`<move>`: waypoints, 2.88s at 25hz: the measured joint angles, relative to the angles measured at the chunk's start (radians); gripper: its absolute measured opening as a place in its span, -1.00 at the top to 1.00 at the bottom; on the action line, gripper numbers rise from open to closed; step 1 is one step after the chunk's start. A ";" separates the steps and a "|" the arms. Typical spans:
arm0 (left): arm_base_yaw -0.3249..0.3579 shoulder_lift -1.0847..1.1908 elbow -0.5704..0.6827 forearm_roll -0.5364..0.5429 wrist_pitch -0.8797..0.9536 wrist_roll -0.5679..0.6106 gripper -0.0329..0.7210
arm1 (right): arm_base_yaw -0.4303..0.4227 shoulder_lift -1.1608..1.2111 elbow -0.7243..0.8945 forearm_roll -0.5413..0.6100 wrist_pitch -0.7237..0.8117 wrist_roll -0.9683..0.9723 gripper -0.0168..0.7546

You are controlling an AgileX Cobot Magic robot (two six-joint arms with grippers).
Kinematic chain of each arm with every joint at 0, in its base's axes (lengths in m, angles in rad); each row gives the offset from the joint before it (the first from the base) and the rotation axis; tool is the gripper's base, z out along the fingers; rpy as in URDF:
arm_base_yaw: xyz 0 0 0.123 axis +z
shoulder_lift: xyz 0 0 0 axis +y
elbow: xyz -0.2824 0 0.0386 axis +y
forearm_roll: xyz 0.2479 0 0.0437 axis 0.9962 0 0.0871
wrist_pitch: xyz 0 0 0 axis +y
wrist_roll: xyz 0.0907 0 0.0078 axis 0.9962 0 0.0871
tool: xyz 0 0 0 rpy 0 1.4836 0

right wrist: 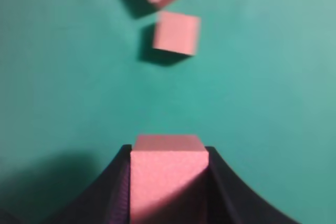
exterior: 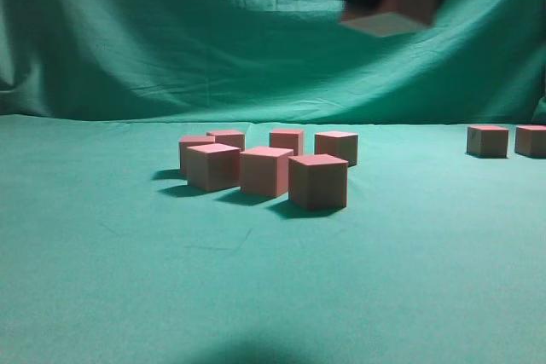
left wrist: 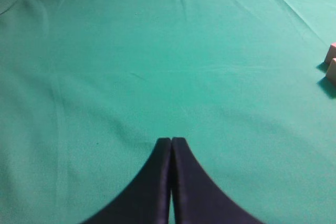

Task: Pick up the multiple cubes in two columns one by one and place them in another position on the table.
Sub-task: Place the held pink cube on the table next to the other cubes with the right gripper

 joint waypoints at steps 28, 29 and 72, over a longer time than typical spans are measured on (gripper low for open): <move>0.000 0.000 0.000 0.000 0.000 0.000 0.91 | 0.119 0.312 0.014 -0.194 -0.254 0.014 0.28; 0.000 0.000 0.000 0.000 0.000 0.000 0.91 | 0.119 0.315 0.014 -0.198 -0.254 0.014 0.28; 0.000 0.000 0.000 0.000 0.000 0.000 0.91 | -0.103 -0.010 -0.214 -0.440 0.188 0.207 -0.58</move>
